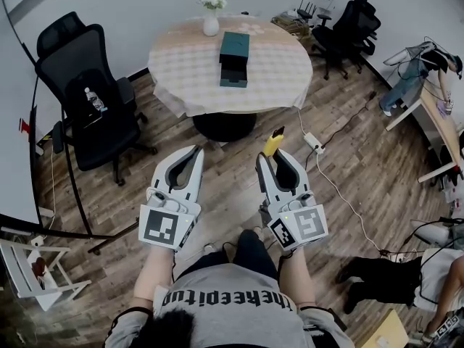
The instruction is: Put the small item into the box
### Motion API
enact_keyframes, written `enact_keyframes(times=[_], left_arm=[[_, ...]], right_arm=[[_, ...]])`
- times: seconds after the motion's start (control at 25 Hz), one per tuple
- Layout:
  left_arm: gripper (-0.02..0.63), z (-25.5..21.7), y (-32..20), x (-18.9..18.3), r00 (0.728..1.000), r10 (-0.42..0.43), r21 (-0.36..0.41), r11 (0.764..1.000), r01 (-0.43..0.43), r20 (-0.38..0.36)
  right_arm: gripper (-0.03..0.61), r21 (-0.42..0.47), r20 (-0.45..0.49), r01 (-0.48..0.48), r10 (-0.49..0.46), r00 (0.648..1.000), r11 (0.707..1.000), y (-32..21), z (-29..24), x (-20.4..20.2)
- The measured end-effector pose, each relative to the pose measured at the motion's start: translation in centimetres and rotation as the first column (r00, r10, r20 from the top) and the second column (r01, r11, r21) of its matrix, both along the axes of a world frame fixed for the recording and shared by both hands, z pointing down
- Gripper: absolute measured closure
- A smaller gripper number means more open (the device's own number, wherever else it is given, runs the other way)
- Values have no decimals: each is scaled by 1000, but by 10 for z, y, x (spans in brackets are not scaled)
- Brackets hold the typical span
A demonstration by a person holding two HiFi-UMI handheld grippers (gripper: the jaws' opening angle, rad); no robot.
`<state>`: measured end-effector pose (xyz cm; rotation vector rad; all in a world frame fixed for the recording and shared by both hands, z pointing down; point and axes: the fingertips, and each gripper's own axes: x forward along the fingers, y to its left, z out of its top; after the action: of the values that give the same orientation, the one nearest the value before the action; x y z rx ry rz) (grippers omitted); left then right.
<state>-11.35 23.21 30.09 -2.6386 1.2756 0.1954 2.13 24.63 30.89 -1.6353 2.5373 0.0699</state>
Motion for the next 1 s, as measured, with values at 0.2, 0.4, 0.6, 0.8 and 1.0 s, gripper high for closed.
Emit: enact_keyframes(times=[0.2,0.4,0.6,0.8,1.0], left_arm=[[597,-3,-20,-2,1000,-11,4,1000,11,-3],[597,-6,-47,7,1000,-27,3,1000,27,-16],[597,-10,-79,28,999,-46,8,999,46,-20],[597,-11,-109,51,997,-77,5,997,77,-15],[597,-13,-136,73,995,-102,2,995,102,-14]], right_arm=[[460,15,1,5,-5,1000,1000,-21,-5,0],[460,15,-2,30,-30,1000,999,-49,-7,8],[460,13,-8,65,-65,998,998,-84,-8,25],[460,19,-8,102,-102,995,995,-120,-12,46],[460,18,-4,130,-130,991,991,-151,-14,67]])
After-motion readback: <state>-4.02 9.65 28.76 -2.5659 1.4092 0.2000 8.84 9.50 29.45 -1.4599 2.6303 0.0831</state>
